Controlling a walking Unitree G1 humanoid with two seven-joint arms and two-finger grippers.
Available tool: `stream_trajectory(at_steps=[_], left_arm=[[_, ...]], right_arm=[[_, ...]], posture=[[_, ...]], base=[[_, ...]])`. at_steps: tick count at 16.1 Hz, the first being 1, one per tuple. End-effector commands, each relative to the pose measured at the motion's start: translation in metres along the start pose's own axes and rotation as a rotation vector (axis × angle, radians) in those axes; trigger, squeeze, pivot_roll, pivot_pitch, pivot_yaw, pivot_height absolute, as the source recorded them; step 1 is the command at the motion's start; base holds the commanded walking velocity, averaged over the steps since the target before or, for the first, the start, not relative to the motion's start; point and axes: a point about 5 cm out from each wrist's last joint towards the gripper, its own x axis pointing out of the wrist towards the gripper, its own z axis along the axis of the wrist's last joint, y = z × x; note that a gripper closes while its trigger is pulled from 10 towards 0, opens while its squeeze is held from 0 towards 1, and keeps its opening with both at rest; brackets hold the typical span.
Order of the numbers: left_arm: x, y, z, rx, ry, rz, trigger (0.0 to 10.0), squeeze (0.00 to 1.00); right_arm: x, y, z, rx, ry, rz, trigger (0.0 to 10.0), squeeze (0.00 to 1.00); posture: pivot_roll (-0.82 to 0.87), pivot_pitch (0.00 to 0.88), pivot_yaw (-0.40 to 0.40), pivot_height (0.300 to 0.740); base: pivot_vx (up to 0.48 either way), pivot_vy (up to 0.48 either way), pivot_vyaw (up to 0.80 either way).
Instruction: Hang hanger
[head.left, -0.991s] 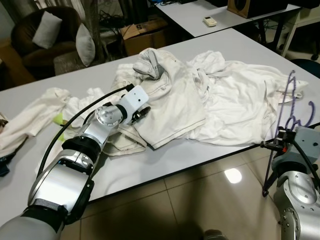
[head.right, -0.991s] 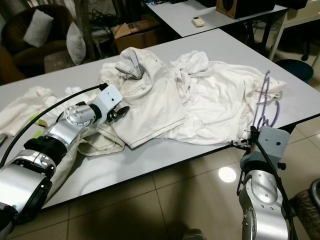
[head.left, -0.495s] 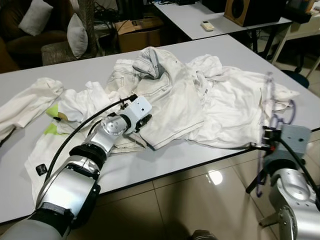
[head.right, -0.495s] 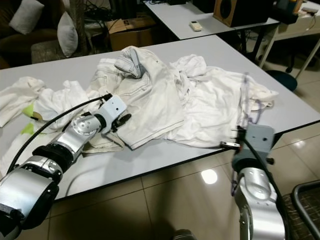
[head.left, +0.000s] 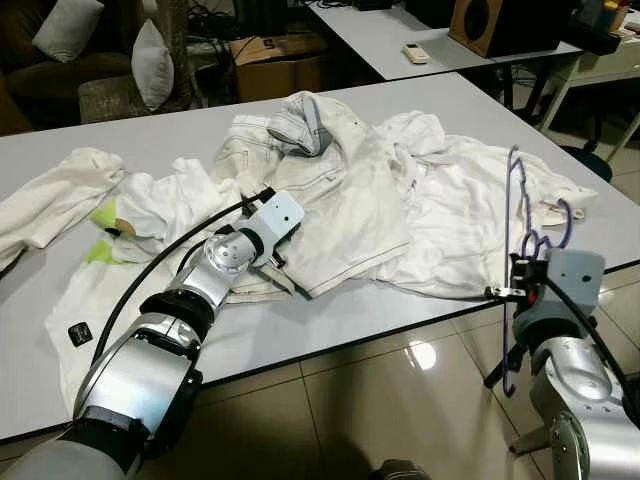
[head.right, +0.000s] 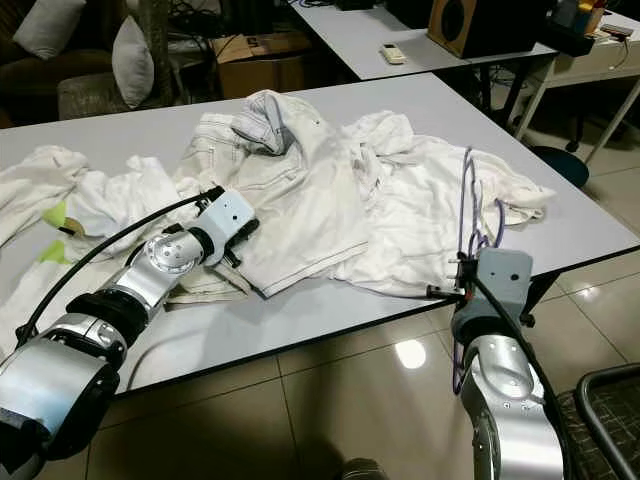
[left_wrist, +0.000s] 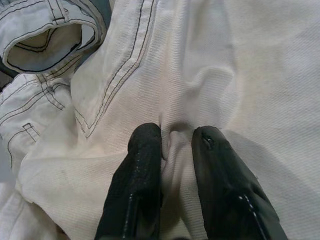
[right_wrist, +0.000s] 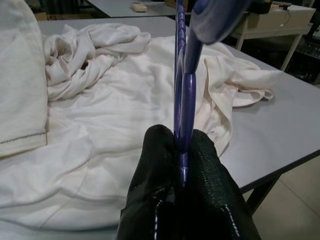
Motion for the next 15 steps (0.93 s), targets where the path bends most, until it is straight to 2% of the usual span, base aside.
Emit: stream_trajectory(at_steps=[1,6,10,11,15], left_arm=[[-0.001,-0.003,-0.005,-0.033,0.004,0.000,0.0,0.00],[-0.002,0.000,-0.003,-0.069,-0.032,0.045,0.0,0.00],[0.001,0.010,0.020,-0.234,-0.175,0.082,0.0,0.00],[0.001,0.012,0.023,-0.243,-0.192,0.086,0.0,0.00],[0.000,0.034,0.054,-0.341,-0.349,0.126,0.0,0.00]], right_arm=[[-0.004,0.001,0.004,0.000,-0.016,0.000,10.0,0.00],[-0.011,-0.003,-0.001,0.008,0.004,-0.025,10.0,0.00],[-0.013,0.000,-0.004,0.023,0.011,-0.040,10.0,0.00],[-0.013,0.000,-0.004,0.025,0.011,-0.042,10.0,0.00],[-0.013,0.001,-0.006,0.041,0.010,-0.062,10.0,0.00]], posture=[[-0.31,0.000,0.035,0.740],[-0.31,0.000,0.058,0.740],[-0.30,0.000,0.079,0.740],[-0.30,0.000,0.080,0.740],[-0.29,0.000,0.100,0.740]], base=[[0.000,0.000,0.00],[0.000,0.000,0.00],[0.000,0.000,0.00],[0.000,0.000,0.00],[0.000,0.000,0.00]])
